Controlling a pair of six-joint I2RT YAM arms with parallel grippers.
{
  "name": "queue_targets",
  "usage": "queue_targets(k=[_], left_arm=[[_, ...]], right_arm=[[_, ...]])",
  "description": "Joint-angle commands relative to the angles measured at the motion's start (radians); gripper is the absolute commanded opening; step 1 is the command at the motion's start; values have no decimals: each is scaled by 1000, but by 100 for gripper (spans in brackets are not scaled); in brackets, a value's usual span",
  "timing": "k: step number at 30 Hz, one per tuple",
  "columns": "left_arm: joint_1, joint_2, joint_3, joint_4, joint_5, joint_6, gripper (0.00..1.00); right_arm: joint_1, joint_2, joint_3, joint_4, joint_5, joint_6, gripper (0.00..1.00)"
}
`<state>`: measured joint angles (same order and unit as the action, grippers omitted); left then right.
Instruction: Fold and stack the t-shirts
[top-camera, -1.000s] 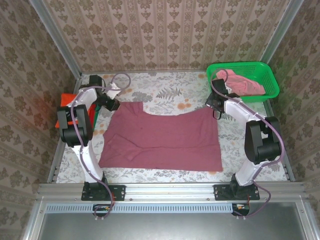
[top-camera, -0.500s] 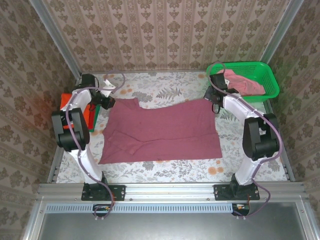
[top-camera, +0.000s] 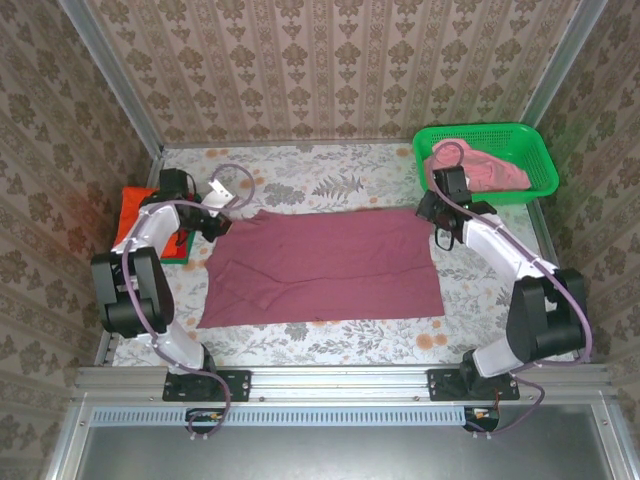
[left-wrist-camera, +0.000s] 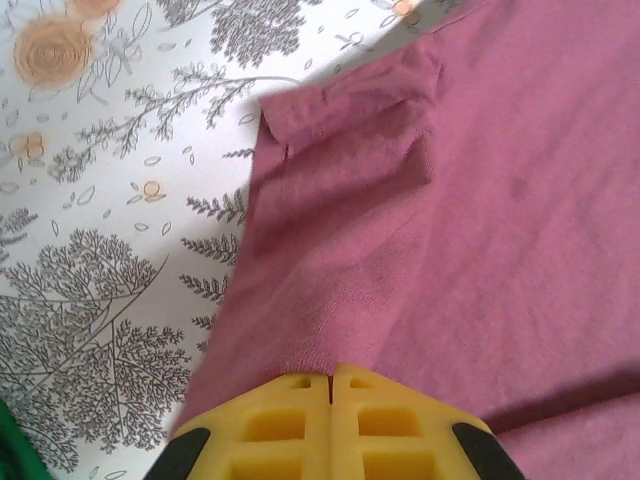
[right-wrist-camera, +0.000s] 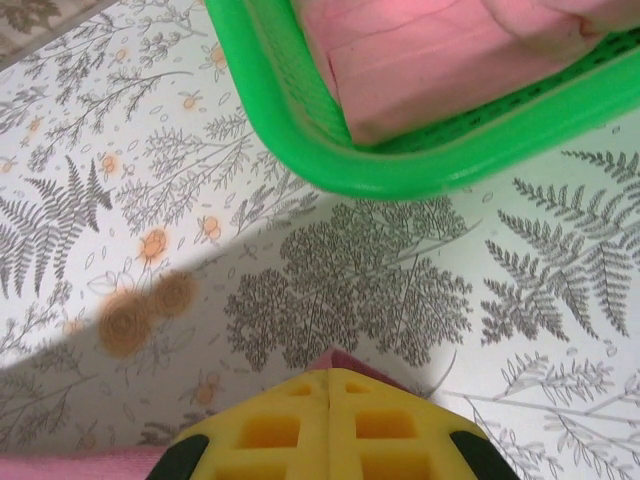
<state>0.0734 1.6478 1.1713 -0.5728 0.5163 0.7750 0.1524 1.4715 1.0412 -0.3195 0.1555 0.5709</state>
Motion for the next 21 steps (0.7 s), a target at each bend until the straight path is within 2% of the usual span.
queue_targets(k=[1,4,6,12,15,21], left_arm=[[9,-55,25,-50,101,123,0],[8,-79,51,-138,171,165,0],[7,-103,31,-166,180,196,0],[-1,-190,-47,-183,217,208,0],[-10,-266,-129,-106,250,177,0],[0,-399,-213,-148,154,178,0]], right_arm=[[-4,-107,-48,-19,-34,-10,0],[-4,-169,-96,-19,-51,-2,0],[-4,-206,-123,-32,-50,1,0],[-5,-346,-190,-118,-11,13,0],[-5,-388,-221,-153,-11,31,0],[-6,-477,-280,-244,-8,78,0]])
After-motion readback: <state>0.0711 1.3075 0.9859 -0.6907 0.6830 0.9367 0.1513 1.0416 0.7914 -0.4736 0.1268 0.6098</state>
